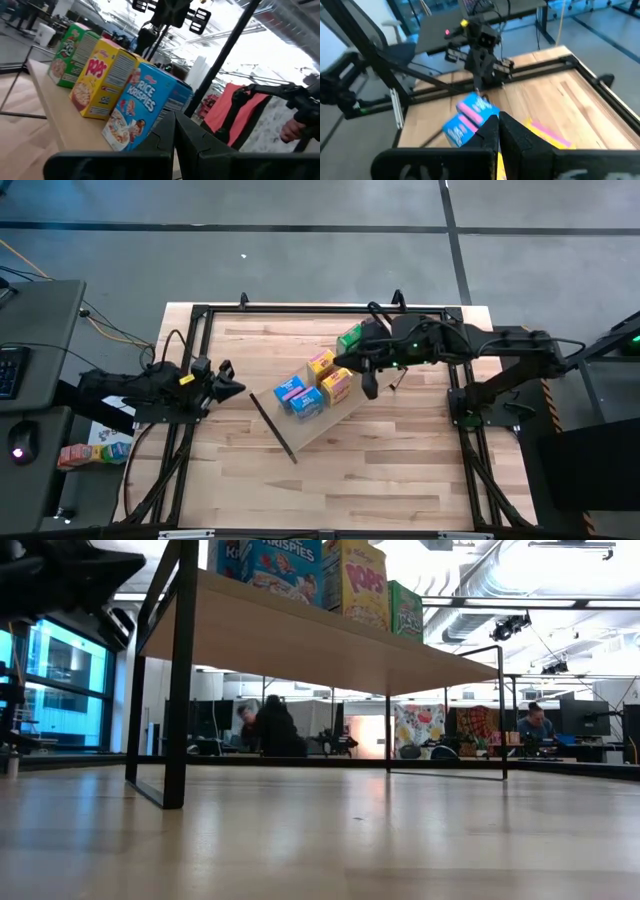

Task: Stack cereal on shelf
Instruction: Return to Home Position

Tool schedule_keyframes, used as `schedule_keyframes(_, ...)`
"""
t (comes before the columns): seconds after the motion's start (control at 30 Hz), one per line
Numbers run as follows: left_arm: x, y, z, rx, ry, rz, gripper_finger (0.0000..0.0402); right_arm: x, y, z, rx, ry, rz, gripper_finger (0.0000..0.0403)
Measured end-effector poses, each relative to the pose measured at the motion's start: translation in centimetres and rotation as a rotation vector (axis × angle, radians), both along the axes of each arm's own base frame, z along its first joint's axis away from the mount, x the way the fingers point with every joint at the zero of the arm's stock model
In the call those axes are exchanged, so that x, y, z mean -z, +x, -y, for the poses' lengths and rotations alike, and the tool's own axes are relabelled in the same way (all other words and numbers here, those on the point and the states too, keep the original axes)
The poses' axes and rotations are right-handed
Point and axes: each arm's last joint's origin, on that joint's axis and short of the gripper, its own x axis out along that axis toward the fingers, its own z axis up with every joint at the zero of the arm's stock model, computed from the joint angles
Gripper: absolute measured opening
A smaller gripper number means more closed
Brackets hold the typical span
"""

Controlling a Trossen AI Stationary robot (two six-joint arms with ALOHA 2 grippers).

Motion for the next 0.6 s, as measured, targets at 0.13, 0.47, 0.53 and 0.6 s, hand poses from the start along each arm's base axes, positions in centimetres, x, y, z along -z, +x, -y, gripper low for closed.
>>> schedule_keyframes(0.13, 0.1, 0.0, -0.1, -0.013, 0.002, -0.014, 0.0000, 0.3, -0.8, 0.0, 0.000, -0.003, -0.070, 0.0000)
schedule_keyframes(0.47, 0.5, 0.1, -0.2, -0.049, -0.015, -0.058, 0.0000, 1.8, -2.5, -0.5, -0.198, 0.026, -0.283, 0.0000)
schedule_keyframes(0.53, 0.5, 0.1, -0.2, -0.047, -0.024, -0.060, 0.0001, 1.7, -3.7, -0.5, -0.228, 0.012, -0.316, 0.0000)
schedule_keyframes(0.6, 0.5, 0.1, -0.2, -0.047, -0.028, -0.061, 0.0001, 1.5, -4.9, -0.4, -0.246, -0.010, -0.346, 0.0000)
